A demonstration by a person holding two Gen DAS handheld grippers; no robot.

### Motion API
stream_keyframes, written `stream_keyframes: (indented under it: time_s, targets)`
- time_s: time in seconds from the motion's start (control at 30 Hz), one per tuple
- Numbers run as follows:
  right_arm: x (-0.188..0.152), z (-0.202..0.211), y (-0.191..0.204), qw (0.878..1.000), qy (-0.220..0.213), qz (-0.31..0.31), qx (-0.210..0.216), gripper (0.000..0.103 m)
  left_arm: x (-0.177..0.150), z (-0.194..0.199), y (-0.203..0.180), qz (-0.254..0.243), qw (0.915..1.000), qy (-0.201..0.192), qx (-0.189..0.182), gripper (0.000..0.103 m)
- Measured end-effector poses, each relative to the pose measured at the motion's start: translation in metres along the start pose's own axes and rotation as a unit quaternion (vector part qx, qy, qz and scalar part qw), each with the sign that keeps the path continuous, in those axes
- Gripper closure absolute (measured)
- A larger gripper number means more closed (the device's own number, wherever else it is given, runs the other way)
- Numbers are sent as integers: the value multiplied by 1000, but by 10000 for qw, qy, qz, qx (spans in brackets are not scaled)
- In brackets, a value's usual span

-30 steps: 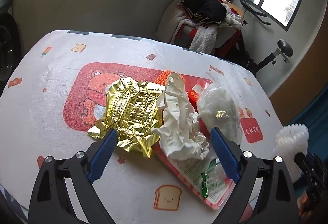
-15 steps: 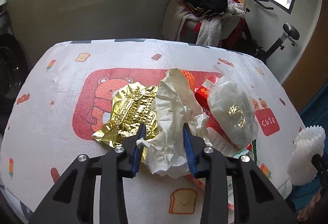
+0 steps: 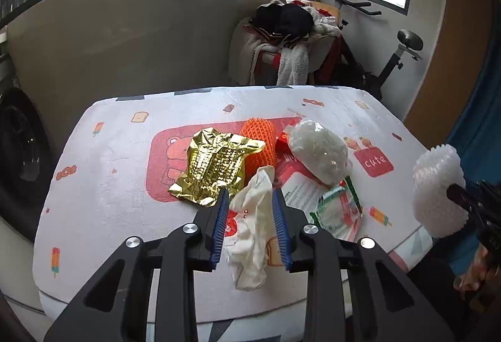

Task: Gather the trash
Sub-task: 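Grasp the crumpled white paper with the left tool while the right tool holds the foam sleeve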

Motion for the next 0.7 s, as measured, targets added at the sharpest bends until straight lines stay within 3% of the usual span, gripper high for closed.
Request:
stream_keyframes:
  time_s: [0.13,0.33,0.4,0.43,0.57,0.7]
  targets:
    - [-3,7,11,10000,2,48,21,75,-21,4,-3,-60,9998,137,-113,90]
    - [-8,16,19,9999,-7,137,18,75,-41,5,-3,-17,9998,173,-134,89]
    - [-9,18,21,9999,-6,158,11,75,-43,4,2,98,9997,179,-154,78]
    - [-10,19,21,9999,-3,172,3,75,-45,3,5,172,9995,175,-186,68]
    - [-14,17,21,9998,34,170,5,75,-52,-9,19,523,9979,281,-248,49]
    - [-18,9,19,9998,117,145,23,75,-66,-37,44,1169,9907,589,-367,48]
Point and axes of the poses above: each gripper's, at about its wrist camera, not at the fingertips, and z roughly against the way its jaws point, y to its left, x to its top, the point moved 5 cm from there along -z, roughly the way its jaws point, and after that the axes turned 10 degrees about y, right-handed, at the moved point
